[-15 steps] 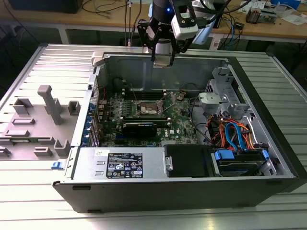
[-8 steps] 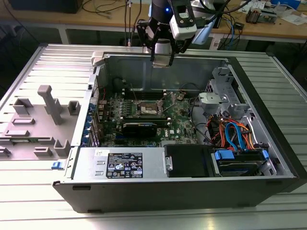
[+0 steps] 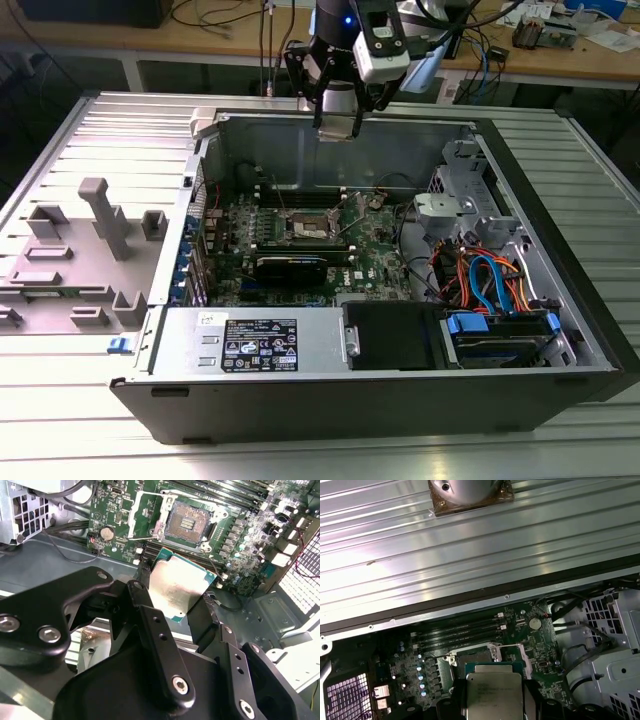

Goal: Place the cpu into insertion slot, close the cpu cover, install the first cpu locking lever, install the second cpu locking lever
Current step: 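Place the cpu into insertion slot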

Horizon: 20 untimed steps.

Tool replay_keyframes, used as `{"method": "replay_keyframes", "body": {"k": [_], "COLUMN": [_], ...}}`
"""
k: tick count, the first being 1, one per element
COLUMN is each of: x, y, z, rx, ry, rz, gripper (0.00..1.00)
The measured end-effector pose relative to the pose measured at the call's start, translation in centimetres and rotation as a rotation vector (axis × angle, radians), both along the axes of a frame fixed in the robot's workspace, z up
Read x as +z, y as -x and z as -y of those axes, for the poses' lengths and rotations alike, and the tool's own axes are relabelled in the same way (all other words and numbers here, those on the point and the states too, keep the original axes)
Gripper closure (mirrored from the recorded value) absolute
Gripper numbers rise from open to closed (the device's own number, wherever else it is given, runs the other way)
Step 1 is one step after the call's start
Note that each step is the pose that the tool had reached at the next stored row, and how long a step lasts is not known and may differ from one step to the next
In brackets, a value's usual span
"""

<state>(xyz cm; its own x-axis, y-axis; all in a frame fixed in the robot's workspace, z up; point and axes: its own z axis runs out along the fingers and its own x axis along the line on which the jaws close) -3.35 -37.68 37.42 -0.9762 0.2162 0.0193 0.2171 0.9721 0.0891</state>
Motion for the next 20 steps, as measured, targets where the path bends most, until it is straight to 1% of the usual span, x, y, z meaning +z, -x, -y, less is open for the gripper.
{"method": "replay_keyframes", "body": {"k": [5,10,17,20], "x": [-0.02,-0.03,-0.09,-0.14], "y": [0.13,0.15,0.16,0.15], "z": [0.00,0.00,0.11,0.11], "rx": [-0.002,-0.014,-0.061,-0.101], "ry": [-0.0001,0.0000,0.0001,0.0001], "rz": [0.0000,0.0001,0.0000,0.0000], "gripper": [0.45,0.45,0.45,0.45]}}
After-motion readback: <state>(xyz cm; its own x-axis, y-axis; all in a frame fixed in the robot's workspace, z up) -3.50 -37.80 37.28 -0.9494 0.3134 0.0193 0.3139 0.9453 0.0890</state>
